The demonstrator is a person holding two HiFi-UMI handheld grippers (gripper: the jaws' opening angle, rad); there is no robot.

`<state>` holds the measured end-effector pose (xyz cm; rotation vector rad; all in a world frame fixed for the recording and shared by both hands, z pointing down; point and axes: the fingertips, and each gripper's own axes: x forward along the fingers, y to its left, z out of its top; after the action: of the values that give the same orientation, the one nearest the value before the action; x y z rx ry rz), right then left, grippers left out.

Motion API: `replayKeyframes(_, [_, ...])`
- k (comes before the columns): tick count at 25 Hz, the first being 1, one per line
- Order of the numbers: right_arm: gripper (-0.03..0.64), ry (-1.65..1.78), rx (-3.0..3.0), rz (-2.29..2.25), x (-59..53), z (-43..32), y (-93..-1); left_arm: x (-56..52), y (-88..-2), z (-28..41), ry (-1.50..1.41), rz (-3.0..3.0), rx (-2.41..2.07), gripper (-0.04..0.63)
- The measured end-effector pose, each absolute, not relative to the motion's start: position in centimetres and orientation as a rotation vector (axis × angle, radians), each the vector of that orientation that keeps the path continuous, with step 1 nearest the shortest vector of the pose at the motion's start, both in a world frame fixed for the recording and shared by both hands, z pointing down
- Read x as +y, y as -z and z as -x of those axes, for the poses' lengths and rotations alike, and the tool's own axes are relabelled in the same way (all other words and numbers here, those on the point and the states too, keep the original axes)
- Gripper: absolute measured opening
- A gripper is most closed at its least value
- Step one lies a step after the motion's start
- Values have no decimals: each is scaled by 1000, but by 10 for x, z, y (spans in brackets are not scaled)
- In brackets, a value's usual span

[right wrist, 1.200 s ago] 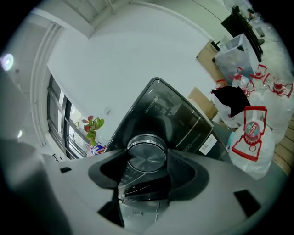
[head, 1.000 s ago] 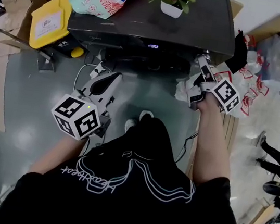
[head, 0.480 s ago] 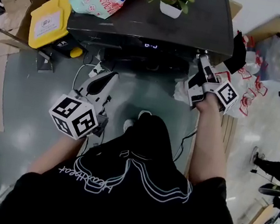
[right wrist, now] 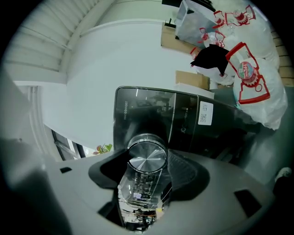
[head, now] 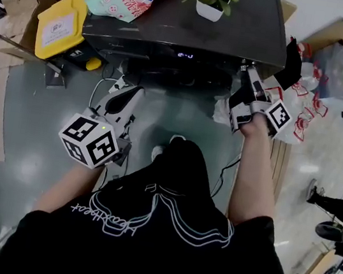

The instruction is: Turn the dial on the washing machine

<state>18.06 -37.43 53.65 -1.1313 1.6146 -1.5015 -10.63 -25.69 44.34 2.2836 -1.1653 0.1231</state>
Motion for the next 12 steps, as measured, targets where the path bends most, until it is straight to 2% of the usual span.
replayKeyframes(5, [276,1412,1726,1245,-375,-183,-532,-256,-443,113,-121,-2277,-1181,5])
replayKeyframes(12, [341,1153,2002,1507,-371,-184,-510,-258,-439,122,-106,-2269,-1202,5])
